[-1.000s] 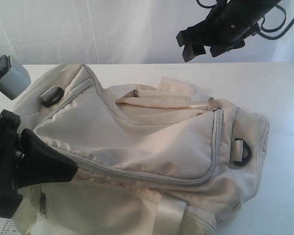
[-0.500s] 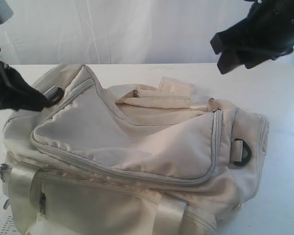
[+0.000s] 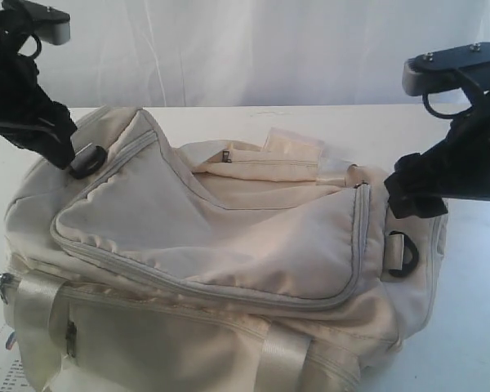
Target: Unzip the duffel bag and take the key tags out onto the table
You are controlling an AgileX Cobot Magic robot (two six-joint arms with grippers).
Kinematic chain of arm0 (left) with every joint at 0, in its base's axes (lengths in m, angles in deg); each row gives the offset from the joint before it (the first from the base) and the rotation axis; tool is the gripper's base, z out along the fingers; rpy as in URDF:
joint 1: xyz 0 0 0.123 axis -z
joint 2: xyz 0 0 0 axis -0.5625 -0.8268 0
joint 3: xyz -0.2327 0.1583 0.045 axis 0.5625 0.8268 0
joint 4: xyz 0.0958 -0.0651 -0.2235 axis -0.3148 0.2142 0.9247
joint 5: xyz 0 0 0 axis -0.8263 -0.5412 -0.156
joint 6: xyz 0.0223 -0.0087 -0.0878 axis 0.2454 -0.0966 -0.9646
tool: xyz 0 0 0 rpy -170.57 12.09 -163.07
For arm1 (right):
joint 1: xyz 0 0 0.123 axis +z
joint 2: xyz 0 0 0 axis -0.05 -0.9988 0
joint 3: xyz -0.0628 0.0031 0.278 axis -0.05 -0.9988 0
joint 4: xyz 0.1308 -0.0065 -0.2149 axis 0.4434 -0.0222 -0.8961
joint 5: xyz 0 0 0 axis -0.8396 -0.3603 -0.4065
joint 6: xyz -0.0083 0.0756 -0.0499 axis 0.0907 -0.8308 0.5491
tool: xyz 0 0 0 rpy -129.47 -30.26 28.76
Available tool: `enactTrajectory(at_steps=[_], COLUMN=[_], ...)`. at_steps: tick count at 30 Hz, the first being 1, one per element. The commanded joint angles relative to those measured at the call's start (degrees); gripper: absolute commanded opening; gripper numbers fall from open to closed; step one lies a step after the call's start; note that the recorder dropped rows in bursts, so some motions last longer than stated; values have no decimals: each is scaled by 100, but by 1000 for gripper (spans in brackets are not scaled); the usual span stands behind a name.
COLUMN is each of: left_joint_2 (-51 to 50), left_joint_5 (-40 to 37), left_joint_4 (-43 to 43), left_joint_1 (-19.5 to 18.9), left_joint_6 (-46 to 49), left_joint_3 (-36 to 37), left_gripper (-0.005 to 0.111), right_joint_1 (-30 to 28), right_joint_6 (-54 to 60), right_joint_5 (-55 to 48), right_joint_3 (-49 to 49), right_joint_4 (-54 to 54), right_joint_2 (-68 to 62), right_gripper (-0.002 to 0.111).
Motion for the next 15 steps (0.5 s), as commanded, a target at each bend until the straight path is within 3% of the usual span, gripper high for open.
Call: enactTrajectory(at_steps=[1, 3, 5, 11, 15], left_joint_2=[-368, -581, -740, -841, -671], left_joint_5=[59, 16, -98, -473, -765], left_joint_4=[-146, -146, -146, 26, 61], left_joint_1=[-22, -22, -22, -22, -22], left_joint_6=[-149, -149, -149, -160, -270], left_joint_3=[-33, -33, -33, -33, 45], left_gripper=[67, 65, 55, 0, 0], right_joint_1=[-32, -32, -32, -32, -32], right_joint_6=[-136, -182, -182, -194, -350], right_joint_5=[432, 587, 675, 801, 827], right_joint_3=[-276, -343, -401, -459, -459], right_joint_4=[-101, -101, -101, -101, -383], right_joint_2=[41, 41, 16, -365, -717], right_gripper=[74, 74, 74, 74, 74])
